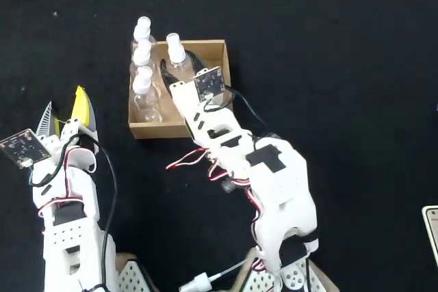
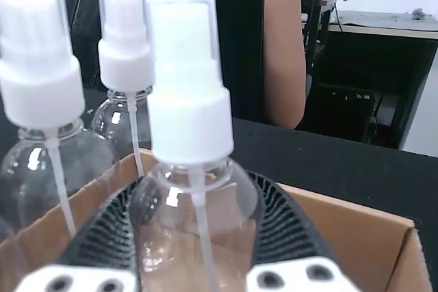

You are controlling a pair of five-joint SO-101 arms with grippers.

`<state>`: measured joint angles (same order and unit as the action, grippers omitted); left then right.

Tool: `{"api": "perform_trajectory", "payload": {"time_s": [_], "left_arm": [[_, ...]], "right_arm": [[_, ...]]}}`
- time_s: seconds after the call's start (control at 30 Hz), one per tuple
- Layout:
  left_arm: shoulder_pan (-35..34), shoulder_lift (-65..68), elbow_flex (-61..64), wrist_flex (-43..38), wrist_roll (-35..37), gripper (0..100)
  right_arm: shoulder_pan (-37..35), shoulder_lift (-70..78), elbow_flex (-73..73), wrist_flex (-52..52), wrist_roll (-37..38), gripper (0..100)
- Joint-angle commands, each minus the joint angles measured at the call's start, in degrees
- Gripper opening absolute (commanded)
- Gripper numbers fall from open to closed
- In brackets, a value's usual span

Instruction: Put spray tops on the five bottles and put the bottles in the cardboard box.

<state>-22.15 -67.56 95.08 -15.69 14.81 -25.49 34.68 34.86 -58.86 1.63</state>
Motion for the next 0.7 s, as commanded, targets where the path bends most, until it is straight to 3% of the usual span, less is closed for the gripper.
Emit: {"api": "perform_trajectory", "payload": {"time_s": [0.0,0.1,0.53,0.67], "left_arm": [[0.4,-0.1,0.4,-1.3,0.0,21],[0.4,-0.1,0.4,-1.3,0.0,21],[0.4,-0.1,0.5,-1.3,0.0,21],[0.4,-0.1,0.5,-1.3,-3.5,21]], "right_arm": [[-1.2,-1.0,-1.5,-1.6,0.3,11.0],[-1.2,-1.0,-1.5,-1.5,0.3,17.1],[-1.2,-1.0,-1.2,-1.4,0.3,14.2],[-1.3,-2.7,-1.2,2.5,0.3,14.2]]}}
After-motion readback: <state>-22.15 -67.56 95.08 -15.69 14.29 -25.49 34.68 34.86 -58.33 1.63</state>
